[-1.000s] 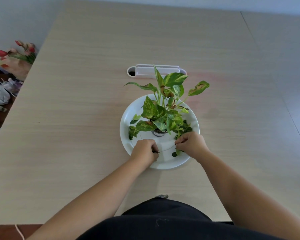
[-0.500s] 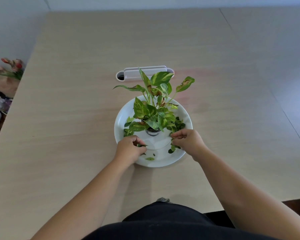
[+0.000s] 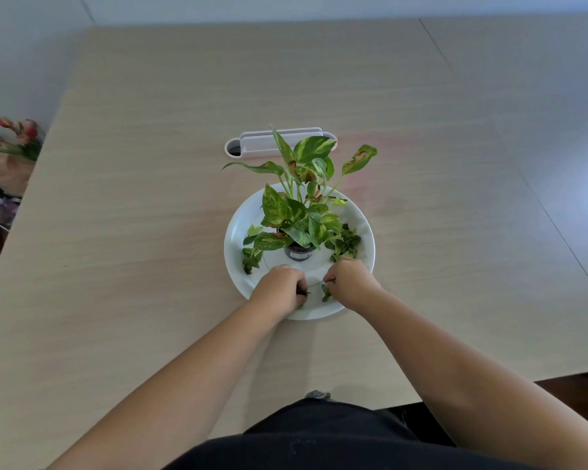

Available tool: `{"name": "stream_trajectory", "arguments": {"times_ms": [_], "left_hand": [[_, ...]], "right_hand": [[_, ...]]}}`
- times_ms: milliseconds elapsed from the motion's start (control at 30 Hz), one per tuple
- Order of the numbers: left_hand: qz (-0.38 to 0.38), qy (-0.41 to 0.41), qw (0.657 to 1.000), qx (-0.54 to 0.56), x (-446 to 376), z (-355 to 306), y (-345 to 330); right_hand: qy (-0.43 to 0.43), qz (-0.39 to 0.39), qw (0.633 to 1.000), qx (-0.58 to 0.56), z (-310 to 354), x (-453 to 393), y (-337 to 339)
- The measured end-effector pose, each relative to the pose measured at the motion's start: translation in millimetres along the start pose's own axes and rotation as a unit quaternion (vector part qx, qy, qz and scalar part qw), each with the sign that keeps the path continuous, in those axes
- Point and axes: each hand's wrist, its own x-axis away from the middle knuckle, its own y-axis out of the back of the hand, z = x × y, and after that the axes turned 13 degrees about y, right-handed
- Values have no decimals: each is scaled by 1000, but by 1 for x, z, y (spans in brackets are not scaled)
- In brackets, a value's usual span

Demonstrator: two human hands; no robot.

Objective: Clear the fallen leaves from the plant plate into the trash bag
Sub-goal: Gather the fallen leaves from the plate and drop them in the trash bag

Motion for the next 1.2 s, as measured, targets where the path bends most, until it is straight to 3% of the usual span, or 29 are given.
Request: {"name": "stream_trajectory", "arguments": {"times_ms": [333,567,1000,1200], "left_hand": [[-37,49,991,-117,4,-2,2],[-54,34,986,-155,0,-7,-8],[-69,9,997,-26,-4,18,-12],[-65,69,989,115,-6,24,-3]], "right_hand": [[-26,22,997,68,5,3,-5],[-18,32,993,108,13,-2,-6],[23,26,993,109,-12,-9,-15],[-28,-59,994,-83,-18,-8,-9]]}}
